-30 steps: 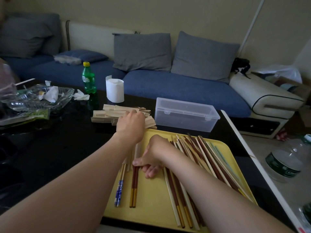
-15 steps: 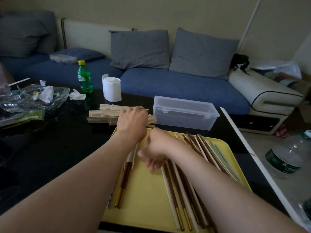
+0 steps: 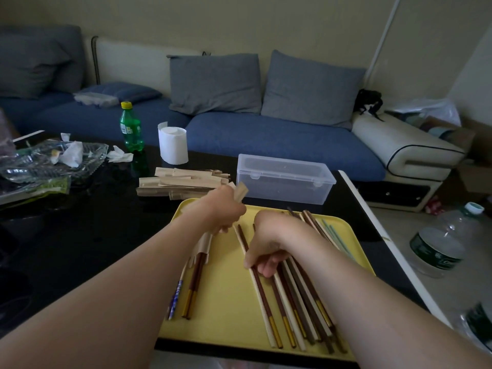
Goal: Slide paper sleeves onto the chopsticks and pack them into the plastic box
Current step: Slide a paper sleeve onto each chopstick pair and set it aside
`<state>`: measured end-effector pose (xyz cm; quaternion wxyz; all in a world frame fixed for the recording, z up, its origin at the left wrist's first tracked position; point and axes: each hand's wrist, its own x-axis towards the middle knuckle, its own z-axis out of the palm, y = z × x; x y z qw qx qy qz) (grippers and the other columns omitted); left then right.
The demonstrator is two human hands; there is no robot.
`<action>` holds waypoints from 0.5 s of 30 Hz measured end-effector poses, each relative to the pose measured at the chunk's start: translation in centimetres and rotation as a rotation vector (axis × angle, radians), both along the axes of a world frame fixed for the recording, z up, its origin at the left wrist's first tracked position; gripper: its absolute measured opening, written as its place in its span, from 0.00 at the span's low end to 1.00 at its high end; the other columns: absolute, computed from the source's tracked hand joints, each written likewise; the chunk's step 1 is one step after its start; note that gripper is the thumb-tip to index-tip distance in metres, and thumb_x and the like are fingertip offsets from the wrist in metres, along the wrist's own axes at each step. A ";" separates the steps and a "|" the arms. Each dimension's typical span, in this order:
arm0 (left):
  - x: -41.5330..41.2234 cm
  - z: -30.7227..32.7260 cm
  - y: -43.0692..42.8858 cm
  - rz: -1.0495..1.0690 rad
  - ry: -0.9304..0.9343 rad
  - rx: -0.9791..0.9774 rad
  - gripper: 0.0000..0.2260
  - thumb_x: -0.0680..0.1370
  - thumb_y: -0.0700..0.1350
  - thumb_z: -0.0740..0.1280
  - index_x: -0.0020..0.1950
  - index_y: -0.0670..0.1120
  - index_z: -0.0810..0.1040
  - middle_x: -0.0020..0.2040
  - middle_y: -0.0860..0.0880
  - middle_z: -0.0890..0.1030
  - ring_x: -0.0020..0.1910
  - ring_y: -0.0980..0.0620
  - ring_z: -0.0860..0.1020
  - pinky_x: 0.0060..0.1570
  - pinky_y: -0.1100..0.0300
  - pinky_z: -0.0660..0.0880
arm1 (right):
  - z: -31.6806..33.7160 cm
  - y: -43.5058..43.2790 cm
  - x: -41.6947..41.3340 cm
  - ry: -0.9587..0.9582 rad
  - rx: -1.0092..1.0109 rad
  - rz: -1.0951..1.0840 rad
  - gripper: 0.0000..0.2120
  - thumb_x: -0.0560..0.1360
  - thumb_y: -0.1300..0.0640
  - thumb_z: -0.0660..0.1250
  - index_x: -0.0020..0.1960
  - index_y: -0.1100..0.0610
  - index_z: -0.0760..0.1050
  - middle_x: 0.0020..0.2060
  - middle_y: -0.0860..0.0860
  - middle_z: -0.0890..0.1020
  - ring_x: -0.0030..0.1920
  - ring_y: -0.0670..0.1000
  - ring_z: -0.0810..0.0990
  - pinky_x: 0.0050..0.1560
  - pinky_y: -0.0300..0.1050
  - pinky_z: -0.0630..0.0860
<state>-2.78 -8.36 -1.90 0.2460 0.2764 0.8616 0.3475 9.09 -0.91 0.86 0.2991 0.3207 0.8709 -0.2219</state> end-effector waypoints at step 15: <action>2.2 2.6 -1.1 0.182 -0.540 0.222 0.18 0.87 0.52 0.56 0.62 0.42 0.80 0.45 0.45 0.75 0.37 0.51 0.71 0.33 0.59 0.72 | 0.1 -1.1 0.1 -0.089 0.035 -0.129 0.14 0.81 0.50 0.76 0.52 0.62 0.81 0.33 0.54 0.86 0.23 0.46 0.83 0.55 0.41 0.84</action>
